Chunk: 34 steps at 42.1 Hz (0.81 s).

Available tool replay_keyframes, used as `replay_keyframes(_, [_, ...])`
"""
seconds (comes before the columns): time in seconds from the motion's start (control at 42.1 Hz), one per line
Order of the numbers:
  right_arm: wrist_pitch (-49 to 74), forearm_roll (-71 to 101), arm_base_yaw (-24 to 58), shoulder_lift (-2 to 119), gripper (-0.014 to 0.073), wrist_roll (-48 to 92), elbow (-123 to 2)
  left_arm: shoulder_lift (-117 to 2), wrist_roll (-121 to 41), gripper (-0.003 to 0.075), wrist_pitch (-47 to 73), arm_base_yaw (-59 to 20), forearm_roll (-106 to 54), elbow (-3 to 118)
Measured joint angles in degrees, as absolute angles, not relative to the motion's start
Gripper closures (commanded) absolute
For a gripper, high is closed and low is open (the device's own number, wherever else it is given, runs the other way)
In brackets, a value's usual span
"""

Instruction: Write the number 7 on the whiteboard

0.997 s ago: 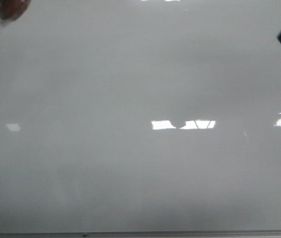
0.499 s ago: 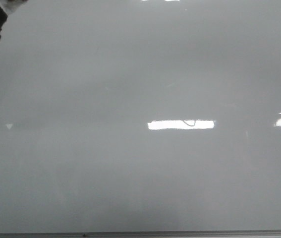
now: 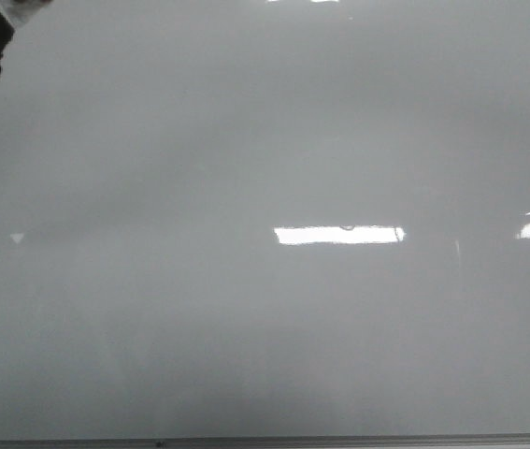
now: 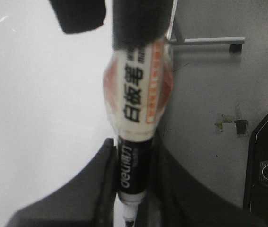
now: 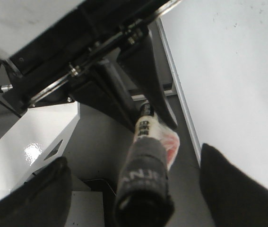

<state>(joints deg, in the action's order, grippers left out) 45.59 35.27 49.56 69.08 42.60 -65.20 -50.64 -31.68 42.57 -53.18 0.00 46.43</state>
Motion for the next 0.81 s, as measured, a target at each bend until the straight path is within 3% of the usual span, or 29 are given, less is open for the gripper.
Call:
replay_keyframes(0.237, [44.39, 36.27, 49.56, 69.11, 0.0278, 43.26, -65.29, -50.64, -31.68, 0.0678, 42.57, -53.18, 0.0, 46.43])
replay_keyframes(0.475, [42.98, 37.13, 49.56, 69.91, 0.0421, 43.26, -65.29, -50.64, -31.68, 0.0678, 41.93, -53.18, 0.0, 46.43])
replay_keyframes(0.688, [42.83, 37.13, 49.56, 70.48, 0.0654, 43.64, -65.32, -50.64, -31.43, 0.0671, 42.77, -53.18, 0.0, 46.43])
replay_keyframes(0.807, [42.83, 37.13, 49.56, 70.48, 0.0662, 43.79, -65.32, -50.54, -31.33, 0.0586, 42.77, -53.18, 0.0, 46.43])
